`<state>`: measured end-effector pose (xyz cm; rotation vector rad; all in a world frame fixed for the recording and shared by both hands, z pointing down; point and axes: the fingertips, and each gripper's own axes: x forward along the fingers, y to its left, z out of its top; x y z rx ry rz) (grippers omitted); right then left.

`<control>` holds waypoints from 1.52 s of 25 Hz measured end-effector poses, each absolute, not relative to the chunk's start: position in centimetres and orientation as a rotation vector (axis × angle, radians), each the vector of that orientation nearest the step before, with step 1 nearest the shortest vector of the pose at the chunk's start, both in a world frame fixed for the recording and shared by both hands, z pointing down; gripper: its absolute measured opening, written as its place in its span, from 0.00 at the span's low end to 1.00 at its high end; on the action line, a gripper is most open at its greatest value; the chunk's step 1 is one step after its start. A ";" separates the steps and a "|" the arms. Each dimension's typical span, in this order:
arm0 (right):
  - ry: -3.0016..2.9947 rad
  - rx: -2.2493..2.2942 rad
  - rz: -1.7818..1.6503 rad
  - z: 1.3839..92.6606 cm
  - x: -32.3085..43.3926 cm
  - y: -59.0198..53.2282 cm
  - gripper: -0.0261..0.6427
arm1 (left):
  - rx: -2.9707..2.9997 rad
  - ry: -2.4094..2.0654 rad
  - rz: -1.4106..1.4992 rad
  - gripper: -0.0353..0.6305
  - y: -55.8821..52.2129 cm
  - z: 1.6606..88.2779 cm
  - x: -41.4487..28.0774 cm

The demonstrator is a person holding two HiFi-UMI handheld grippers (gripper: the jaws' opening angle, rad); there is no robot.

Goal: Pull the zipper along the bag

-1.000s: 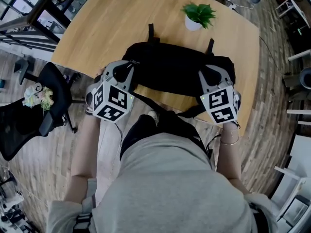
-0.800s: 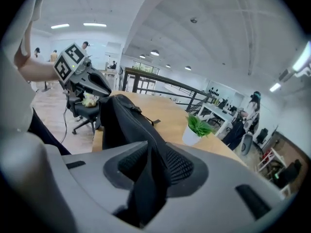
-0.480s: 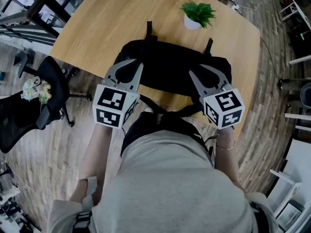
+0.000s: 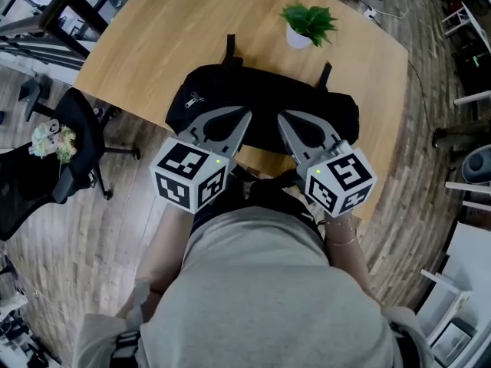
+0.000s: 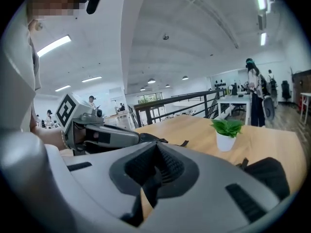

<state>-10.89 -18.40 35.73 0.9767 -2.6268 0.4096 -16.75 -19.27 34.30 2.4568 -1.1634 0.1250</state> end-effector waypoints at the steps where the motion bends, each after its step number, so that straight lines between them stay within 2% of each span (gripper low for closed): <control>1: -2.640 0.981 0.420 35.6 -11.1 -18.3 0.05 | 2.446 -1.142 0.114 0.09 -19.1 34.5 -16.3; 12: -2.654 1.004 0.592 37.5 -11.3 -17.5 0.05 | 2.419 -1.246 0.198 0.08 -18.4 36.4 -15.9; 38: -2.611 0.987 0.604 38.8 -11.0 -18.0 0.05 | 2.374 -1.129 0.282 0.08 -18.2 38.9 -14.2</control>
